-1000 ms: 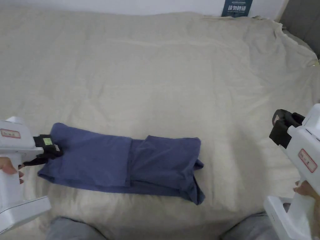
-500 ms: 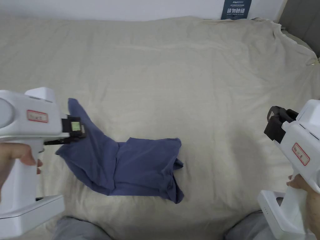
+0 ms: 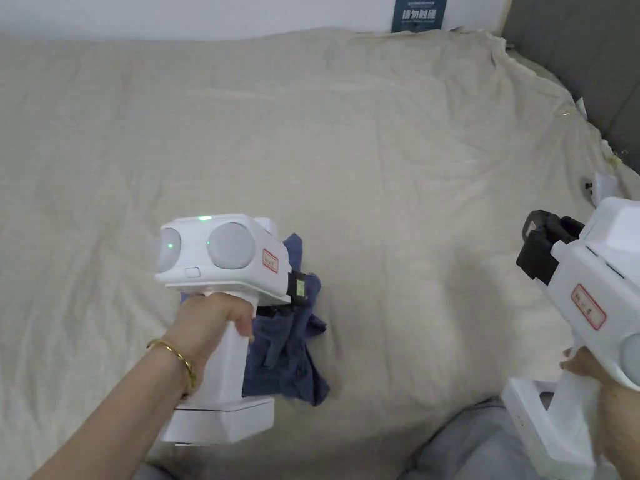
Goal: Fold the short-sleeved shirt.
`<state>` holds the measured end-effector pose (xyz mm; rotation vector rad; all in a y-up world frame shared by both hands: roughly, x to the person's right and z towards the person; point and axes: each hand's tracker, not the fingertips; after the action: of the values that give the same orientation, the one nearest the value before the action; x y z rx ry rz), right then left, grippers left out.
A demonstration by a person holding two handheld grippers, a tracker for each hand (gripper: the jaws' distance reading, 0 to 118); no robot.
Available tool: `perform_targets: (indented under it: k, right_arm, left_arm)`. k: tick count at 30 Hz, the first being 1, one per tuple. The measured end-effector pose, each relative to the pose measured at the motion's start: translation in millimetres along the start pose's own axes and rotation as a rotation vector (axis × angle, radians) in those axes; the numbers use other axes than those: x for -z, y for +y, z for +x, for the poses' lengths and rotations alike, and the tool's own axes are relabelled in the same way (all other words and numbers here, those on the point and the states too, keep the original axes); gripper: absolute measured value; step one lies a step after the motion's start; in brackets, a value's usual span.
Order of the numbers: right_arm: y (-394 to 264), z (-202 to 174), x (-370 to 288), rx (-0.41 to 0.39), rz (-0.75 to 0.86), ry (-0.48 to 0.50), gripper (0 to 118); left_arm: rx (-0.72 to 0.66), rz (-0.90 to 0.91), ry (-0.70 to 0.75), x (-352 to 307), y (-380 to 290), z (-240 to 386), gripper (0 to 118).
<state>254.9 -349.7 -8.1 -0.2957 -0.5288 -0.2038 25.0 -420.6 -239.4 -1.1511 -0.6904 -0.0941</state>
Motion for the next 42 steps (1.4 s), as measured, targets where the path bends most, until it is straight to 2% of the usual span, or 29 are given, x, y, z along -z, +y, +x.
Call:
perform_targets:
  k: [4, 6, 8, 11, 12, 16, 19, 20, 21, 22, 24, 25, 26, 27, 30, 34, 41, 42]
  right_arm:
    - [-4.0, 10.4, -1.0, 0.007, -0.013, -0.028, 0]
    - [-4.8, 14.3, -1.4, 0.010, -0.016, -0.037, 0]
    - [-4.8, 17.2, -2.0, 0.015, -0.017, -0.044, 0]
    - [-4.5, 18.2, -0.9, 0.012, -0.017, -0.046, 0]
    - [-4.2, 17.7, -0.5, 0.010, -0.017, -0.046, 0]
    - [-3.6, 9.6, 0.6, 0.007, -0.014, -0.027, 0]
    - [-4.8, 2.1, 1.2, -0.002, -0.016, -0.008, 0]
    - [-5.0, 0.2, 1.5, -0.004, -0.017, -0.001, 0]
    - [-5.1, -1.4, 1.7, -0.006, -0.018, 0.005, 0]
    - [-5.2, -3.8, 1.1, -0.009, -0.018, 0.007, 0]
    - [-5.0, -5.9, 1.7, -0.014, -0.018, 0.014, 0]
    - [-4.7, -6.6, 2.3, -0.015, -0.019, 0.016, 0]
    - [-4.8, -6.5, 2.7, -0.015, -0.019, 0.016, 0]
    - [-4.7, -6.4, 2.9, -0.015, -0.018, 0.016, 0]
    - [-4.3, -5.3, 4.5, -0.015, -0.022, 0.014, 0]
    - [-5.3, -0.8, 5.2, -0.018, -0.027, 0.004, 0]
    - [-4.5, -4.6, -1.4, -0.005, -0.041, -0.019, 0]
    - [-5.8, 2.5, 1.4, -0.004, -0.042, -0.021, 0]
  left_arm:
    - [0.069, -0.084, 0.054, 47.5, -7.9, 17.8, 6]
    - [0.068, -0.087, 0.082, 63.1, -11.2, 18.9, 14]
    - [0.053, -0.093, 0.072, 68.5, -12.2, 17.7, 41]
    - [-0.006, -0.079, -0.084, 57.5, -8.2, 14.7, 104]
    - [-0.017, -0.082, -0.114, 50.3, -4.6, 15.4, 115]
    - [-0.092, 0.061, -0.219, 16.0, 10.0, -1.2, 118]
    - [-0.135, 0.158, -0.153, -2.5, 17.3, -19.4, 118]
    - [-0.126, 0.190, -0.102, -7.7, 17.2, -23.1, 118]
    - [-0.115, 0.226, -0.065, -9.1, 15.5, -27.3, 111]
    - [-0.084, 0.272, -0.012, -9.7, 11.6, -30.1, 96]
    - [-0.002, 0.317, 0.105, -5.6, 1.8, -26.9, 38]
    - [0.033, 0.323, 0.160, -0.5, -4.8, -24.9, 19]
    - [0.058, 0.337, 0.179, 4.2, -12.2, -23.7, 7]
    - [0.070, 0.354, 0.163, 8.9, -18.8, -21.6, 0]
    - [0.117, 0.360, 0.169, 33.5, -34.1, -10.8, 0]
    - [0.267, 0.369, 0.201, 58.9, -61.4, 15.6, 0]
    - [0.408, 0.282, 0.190, 98.1, -96.3, 54.5, 0]
    - [0.427, 0.316, 0.241, 99.3, -98.9, 57.5, 0]
